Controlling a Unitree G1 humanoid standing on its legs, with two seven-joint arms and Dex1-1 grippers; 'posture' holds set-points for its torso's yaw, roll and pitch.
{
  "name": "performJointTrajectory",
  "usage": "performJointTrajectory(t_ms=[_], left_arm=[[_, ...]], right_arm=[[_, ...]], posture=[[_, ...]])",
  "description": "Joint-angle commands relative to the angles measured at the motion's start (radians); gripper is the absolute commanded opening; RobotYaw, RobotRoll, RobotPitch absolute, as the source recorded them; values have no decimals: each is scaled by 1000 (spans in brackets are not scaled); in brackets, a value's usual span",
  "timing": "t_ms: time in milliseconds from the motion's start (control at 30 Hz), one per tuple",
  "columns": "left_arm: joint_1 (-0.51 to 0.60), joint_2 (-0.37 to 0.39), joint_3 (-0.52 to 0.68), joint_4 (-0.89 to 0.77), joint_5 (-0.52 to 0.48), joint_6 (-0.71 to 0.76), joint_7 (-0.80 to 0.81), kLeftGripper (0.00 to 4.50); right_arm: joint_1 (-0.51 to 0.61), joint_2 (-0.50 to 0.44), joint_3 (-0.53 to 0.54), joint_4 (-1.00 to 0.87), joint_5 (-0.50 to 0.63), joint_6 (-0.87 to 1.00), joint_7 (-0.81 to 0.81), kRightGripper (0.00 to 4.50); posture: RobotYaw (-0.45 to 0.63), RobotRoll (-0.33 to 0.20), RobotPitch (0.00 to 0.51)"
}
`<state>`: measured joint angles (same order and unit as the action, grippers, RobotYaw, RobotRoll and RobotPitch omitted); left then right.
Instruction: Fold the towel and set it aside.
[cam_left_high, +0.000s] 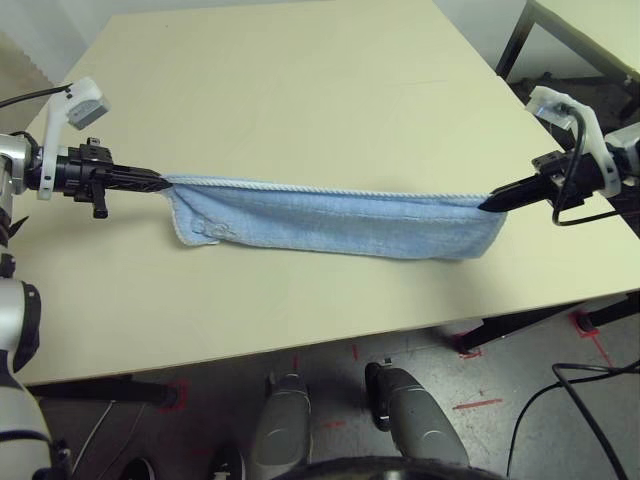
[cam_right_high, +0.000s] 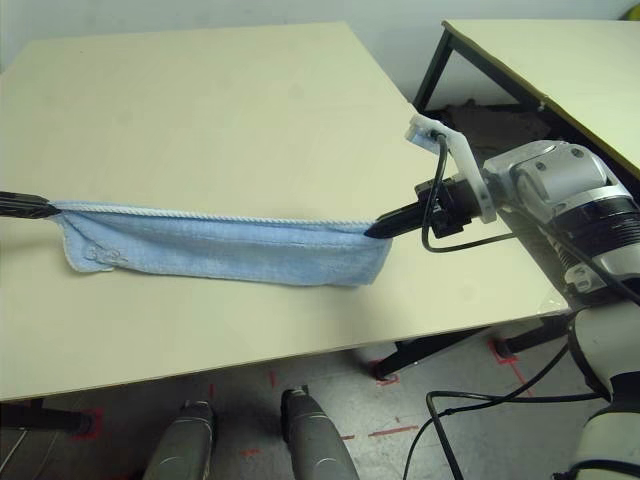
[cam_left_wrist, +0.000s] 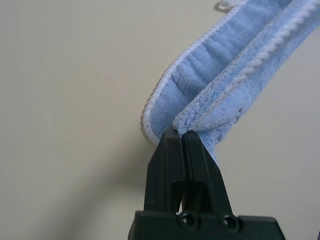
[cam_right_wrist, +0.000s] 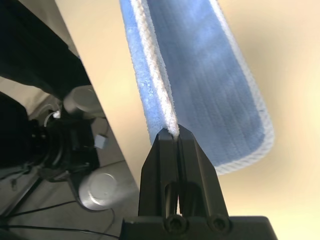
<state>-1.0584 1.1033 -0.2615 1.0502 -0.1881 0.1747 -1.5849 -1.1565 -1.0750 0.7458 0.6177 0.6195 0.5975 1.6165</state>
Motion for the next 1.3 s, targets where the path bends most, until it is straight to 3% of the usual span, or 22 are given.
performJointTrajectory(t_ms=[33, 433, 800, 867, 1067, 1300], left_arm=[[15, -7, 29, 14, 54, -13, -5, 36], [52, -29, 77, 9, 137, -57, 25, 36], [36, -69, 145, 48, 185, -168, 209, 3725], [32, -71, 157, 55, 189, -178, 229, 4369], [56, -67, 177, 54, 196, -186, 219, 4474], [117, -92, 192, 20, 185, -184, 220, 4474]], right_arm=[[20, 39, -64, 60, -78, -47, -2, 0], [57, 154, -240, 141, -265, -123, -10, 0], [84, 199, -371, 154, -395, -135, -15, 3951], [93, 198, -387, 146, -406, -128, -10, 4500], [132, 185, -408, 97, -417, -97, -2, 4500], [194, 250, -455, 44, -442, -13, -115, 4500]], posture=[[27, 0, 164], [27, 0, 169], [20, 0, 171], [20, 0, 171], [18, 0, 167], [18, 0, 167]])
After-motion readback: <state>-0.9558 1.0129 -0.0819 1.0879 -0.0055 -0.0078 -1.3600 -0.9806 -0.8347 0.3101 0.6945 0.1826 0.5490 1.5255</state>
